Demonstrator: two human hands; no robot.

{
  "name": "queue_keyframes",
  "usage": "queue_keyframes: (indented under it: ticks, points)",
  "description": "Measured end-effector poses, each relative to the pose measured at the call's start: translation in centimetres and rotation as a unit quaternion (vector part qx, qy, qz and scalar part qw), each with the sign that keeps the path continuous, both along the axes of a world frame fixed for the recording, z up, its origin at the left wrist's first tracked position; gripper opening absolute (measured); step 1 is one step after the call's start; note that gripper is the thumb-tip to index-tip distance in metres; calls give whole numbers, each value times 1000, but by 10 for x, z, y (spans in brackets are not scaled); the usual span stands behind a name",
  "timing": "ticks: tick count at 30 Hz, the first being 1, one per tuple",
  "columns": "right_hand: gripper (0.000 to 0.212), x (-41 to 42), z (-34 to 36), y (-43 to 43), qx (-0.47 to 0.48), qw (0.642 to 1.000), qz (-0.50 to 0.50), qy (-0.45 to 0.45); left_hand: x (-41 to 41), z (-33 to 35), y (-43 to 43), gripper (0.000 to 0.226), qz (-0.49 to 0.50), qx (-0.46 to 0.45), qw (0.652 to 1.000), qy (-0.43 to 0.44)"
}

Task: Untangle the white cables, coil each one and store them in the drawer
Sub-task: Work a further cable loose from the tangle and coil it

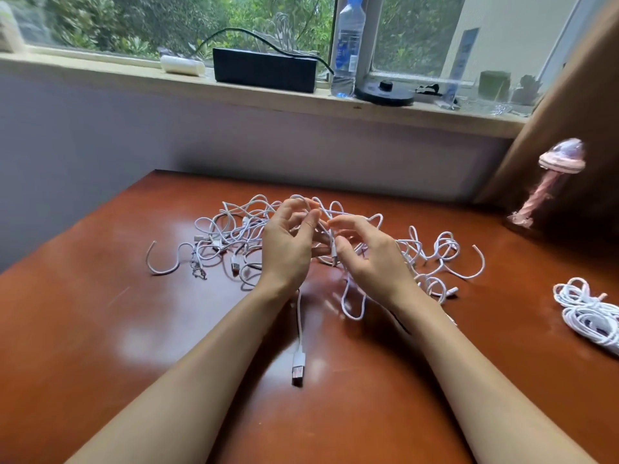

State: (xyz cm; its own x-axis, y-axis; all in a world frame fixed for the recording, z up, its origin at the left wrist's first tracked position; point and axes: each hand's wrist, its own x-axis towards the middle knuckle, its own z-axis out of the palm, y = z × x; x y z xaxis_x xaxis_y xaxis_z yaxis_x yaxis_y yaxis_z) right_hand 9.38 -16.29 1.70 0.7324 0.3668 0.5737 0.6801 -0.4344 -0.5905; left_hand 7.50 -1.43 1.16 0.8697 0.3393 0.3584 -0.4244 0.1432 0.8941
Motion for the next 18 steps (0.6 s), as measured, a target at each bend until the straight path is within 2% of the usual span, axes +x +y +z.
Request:
queue_keyframes:
  ticks: [2,8,11,15,18]
  points:
    - [23,-2,1,0,9,999,15,27,-1,0,2,12,4,5,1000,2]
    - [16,-5,-1,-7,30,999,13,26,0,-3,0,3,57,21,998,-16]
    - [17,-12,1,-9,49,997,14,56,1,-4,-1,4,57,14,998,-16]
    - [13,-19,5,-9,71,995,32,69,-2,-3,2,18,75,-9,997,-5]
    - [17,-20,4,-11,63,994,35,77,-4,0,7,13,84,-8,996,-6]
